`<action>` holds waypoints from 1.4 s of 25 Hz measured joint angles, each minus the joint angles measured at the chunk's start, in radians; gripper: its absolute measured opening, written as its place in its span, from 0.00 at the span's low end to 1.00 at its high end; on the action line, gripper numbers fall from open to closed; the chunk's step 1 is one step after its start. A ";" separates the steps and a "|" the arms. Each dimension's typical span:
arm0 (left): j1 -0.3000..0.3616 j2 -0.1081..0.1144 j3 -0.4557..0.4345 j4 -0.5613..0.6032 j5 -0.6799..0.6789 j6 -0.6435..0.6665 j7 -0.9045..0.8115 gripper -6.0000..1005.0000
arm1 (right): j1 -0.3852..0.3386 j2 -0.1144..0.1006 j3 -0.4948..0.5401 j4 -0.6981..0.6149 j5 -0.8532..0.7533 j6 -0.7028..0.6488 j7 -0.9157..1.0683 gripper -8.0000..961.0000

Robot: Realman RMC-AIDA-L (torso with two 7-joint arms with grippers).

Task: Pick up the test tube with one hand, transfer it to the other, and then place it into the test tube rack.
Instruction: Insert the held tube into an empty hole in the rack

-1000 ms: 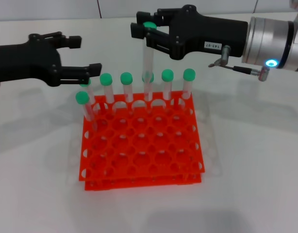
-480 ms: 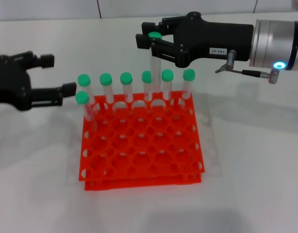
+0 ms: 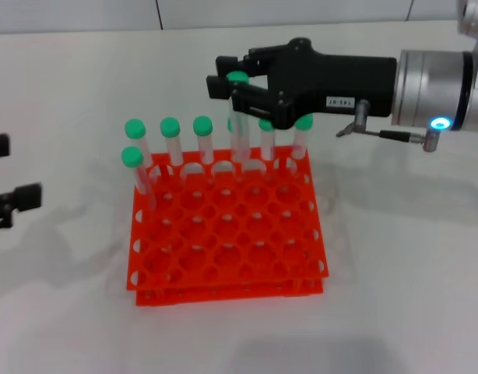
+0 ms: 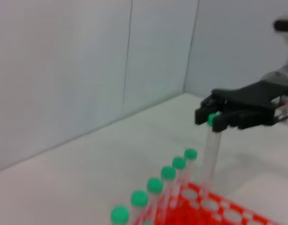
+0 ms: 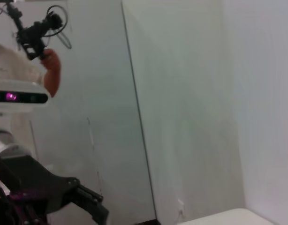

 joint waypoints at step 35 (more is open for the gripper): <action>0.034 0.006 0.060 0.134 0.082 0.037 -0.055 0.88 | 0.132 0.005 -0.417 0.150 0.522 0.302 -0.394 0.28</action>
